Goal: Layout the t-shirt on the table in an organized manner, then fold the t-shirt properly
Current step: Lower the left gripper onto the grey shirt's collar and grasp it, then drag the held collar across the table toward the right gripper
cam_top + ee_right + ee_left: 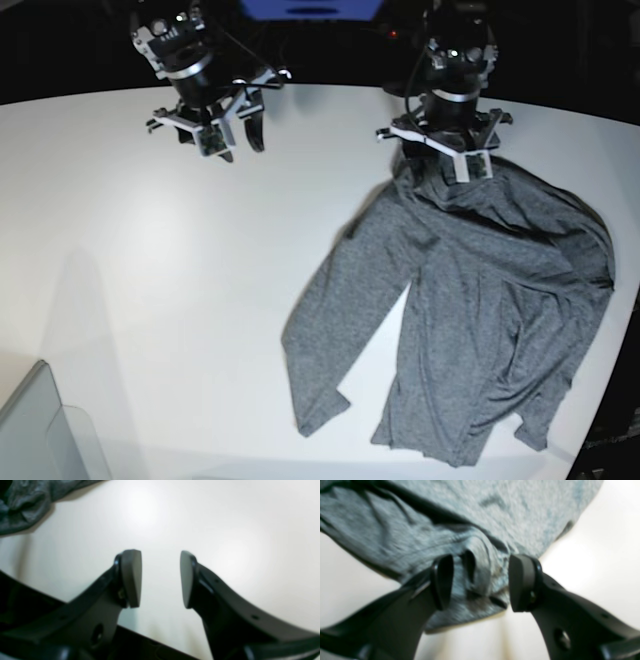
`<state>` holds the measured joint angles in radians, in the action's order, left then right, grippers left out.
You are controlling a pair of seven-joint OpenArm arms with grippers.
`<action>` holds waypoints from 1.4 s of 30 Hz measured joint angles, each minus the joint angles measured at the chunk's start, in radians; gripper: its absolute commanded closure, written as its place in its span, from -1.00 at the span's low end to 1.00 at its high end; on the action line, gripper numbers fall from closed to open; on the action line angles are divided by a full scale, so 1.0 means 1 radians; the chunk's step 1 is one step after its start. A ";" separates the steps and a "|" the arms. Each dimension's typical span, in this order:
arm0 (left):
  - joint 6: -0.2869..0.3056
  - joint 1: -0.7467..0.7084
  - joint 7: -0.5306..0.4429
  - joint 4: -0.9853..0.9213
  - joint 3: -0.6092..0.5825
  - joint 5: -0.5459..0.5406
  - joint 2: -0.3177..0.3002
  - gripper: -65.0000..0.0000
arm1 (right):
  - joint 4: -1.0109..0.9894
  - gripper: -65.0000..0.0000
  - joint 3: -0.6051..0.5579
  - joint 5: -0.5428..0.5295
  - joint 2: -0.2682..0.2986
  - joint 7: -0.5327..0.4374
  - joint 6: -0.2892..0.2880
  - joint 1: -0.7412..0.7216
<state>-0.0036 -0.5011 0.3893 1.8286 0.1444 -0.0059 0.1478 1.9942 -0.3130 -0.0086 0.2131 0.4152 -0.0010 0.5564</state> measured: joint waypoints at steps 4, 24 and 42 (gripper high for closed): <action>0.000 0.031 0.012 -0.096 -0.001 0.000 -0.001 0.02 | -0.003 0.21 -0.001 0.000 0.022 -0.004 0.000 -0.001; -0.150 0.433 -0.008 -0.249 -0.548 -0.223 -0.011 0.99 | -0.030 0.21 0.560 -0.109 0.017 -0.002 -0.047 -0.078; -0.147 0.905 -0.303 -0.628 -1.060 -0.429 -0.005 0.99 | -0.103 0.21 0.811 -0.112 -0.043 0.004 -0.250 -0.174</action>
<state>-0.1509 0.4038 0.0868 1.2011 -0.9157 -0.4347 0.1432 1.8912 0.4980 -0.1204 0.1696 0.4194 -0.2508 0.3824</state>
